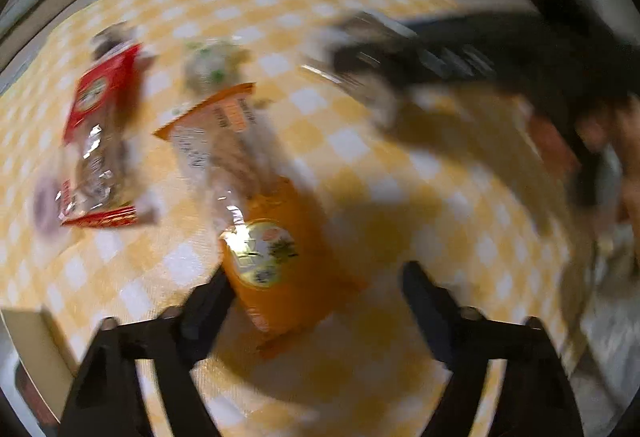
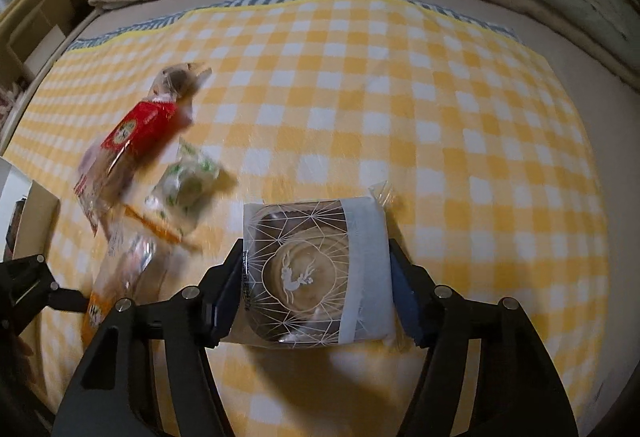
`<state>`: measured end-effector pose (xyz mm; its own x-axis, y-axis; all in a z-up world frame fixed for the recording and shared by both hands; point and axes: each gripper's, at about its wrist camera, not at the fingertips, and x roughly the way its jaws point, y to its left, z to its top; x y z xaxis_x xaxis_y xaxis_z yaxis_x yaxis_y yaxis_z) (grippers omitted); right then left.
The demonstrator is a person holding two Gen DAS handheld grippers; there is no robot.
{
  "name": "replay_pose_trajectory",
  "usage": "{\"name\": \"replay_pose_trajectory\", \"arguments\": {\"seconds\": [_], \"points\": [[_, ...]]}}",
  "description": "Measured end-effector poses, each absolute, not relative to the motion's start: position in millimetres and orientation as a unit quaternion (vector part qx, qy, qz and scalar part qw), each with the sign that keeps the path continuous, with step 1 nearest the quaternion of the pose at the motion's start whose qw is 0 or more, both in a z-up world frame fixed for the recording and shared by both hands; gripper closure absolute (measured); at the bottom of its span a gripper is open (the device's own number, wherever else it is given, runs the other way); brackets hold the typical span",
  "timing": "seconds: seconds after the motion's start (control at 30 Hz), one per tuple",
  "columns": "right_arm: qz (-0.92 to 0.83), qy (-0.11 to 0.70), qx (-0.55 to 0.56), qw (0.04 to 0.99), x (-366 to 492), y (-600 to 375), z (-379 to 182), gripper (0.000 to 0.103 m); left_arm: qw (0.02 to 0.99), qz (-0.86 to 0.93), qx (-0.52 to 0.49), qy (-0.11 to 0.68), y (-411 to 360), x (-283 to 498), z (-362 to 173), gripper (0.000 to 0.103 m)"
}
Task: Organize snacks
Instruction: 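Grasp the orange cracker bag with the left tool while the right tool grasps the patterned cake, then carry both packets over the white tray and lower them in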
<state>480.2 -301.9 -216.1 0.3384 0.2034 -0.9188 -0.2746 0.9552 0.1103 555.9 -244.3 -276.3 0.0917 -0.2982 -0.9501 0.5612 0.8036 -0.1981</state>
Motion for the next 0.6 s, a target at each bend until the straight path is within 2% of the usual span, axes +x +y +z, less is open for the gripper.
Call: {"name": "replay_pose_trajectory", "arguments": {"seconds": [0.1, 0.3, 0.33, 0.4, 0.6], "points": [[0.138, 0.564, -0.025, 0.814, 464.2, -306.7, -213.0, 0.037, 0.752, -0.251, 0.081, 0.604, -247.1, 565.9, -277.1, 0.04], [0.123, 0.566, -0.002, 0.815, 435.7, -318.6, -205.4, 0.037, 0.776, -0.197, 0.019, 0.599, -245.8, 578.4, -279.9, 0.042], [0.119, 0.564, 0.002, 0.817, 431.8, -320.9, -203.5, 0.037, 0.78, -0.188, 0.009, 0.597, -244.4, 580.1, -279.9, 0.044], [0.112, 0.559, 0.01, 0.822, 427.6, -323.5, -199.1, 0.038, 0.787, -0.168, 0.0, 0.594, -238.4, 585.7, -279.5, 0.063], [0.091, 0.544, 0.03, 0.833, 418.4, -334.5, -184.5, 0.038, 0.795, -0.167, -0.006, 0.583, -229.9, 577.1, -263.4, 0.069]]}}
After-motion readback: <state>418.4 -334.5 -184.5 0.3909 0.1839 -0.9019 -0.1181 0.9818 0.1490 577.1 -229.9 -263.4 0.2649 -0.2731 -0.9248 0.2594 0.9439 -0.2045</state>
